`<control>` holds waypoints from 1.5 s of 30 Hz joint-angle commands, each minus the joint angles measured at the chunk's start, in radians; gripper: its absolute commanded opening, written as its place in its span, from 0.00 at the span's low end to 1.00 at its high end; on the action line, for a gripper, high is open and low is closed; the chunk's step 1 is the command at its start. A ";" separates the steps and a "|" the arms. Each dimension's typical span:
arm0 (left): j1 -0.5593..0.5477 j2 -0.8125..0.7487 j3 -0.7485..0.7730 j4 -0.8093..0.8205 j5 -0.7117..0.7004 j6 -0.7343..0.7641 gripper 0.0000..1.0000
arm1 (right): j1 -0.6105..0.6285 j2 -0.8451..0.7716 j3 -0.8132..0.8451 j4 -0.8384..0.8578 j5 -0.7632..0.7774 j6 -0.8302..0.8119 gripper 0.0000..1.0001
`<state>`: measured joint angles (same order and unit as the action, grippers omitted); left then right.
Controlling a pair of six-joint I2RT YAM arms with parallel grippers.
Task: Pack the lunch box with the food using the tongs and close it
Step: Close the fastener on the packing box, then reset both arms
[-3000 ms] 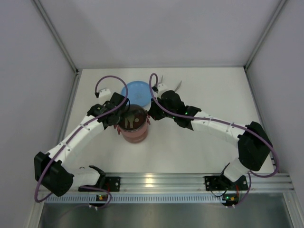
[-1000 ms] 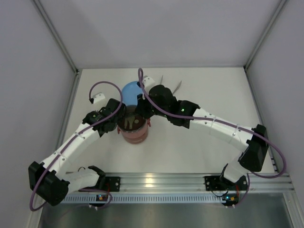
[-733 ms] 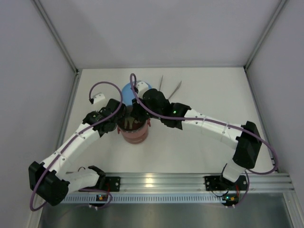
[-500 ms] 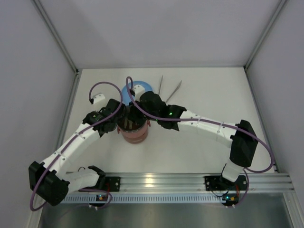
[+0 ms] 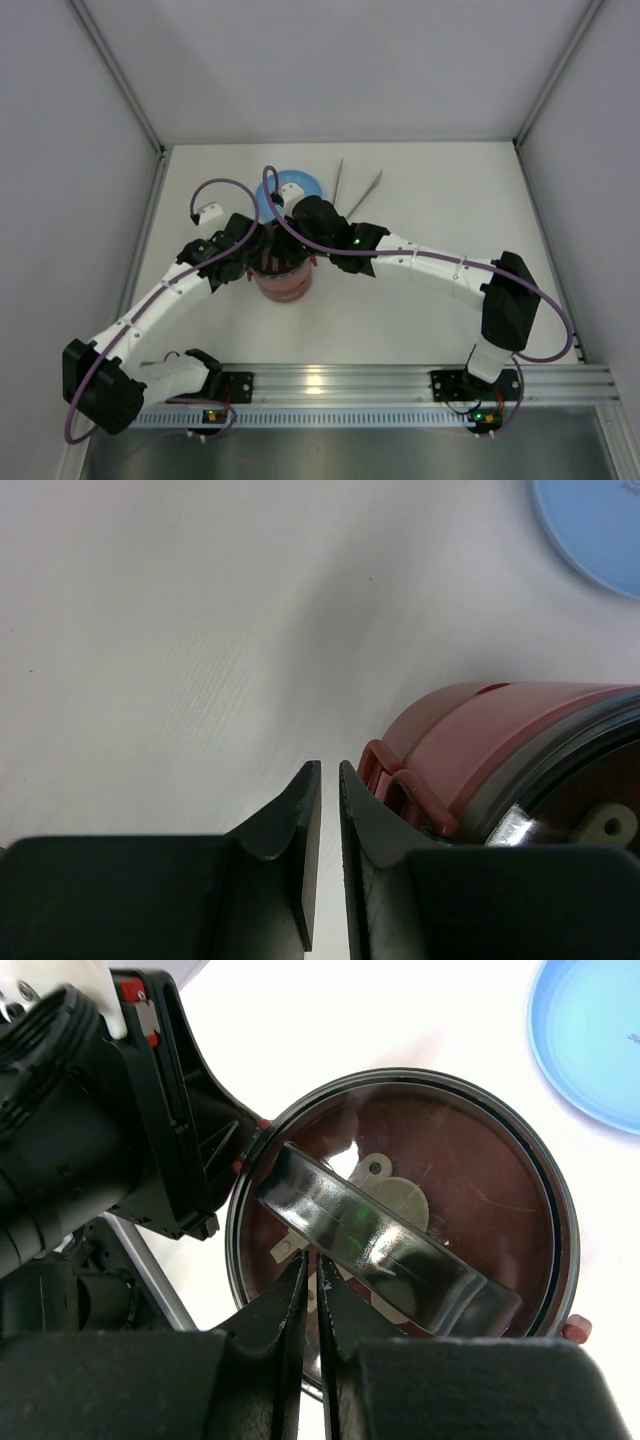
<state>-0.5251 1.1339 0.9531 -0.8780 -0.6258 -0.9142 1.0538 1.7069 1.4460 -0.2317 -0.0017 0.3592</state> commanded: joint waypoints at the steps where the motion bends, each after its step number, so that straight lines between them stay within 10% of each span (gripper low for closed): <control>1: 0.004 -0.031 -0.017 0.070 0.021 -0.020 0.18 | 0.006 0.000 0.002 0.026 0.019 -0.003 0.06; 24: 0.008 -0.095 0.078 -0.088 -0.087 -0.023 0.18 | 0.025 -0.099 -0.004 -0.046 -0.034 0.003 0.06; 34: 0.007 -0.177 0.183 -0.087 -0.034 0.087 0.23 | 0.011 -0.376 -0.162 -0.095 0.100 0.027 0.11; 45: 0.008 -0.240 0.311 -0.065 0.100 0.307 0.99 | -0.012 -0.835 -0.374 -0.293 0.518 0.102 0.88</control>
<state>-0.5232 0.9157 1.2297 -0.9604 -0.5766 -0.6941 1.0443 0.9504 1.0992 -0.4099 0.3454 0.4332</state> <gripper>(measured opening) 0.969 0.820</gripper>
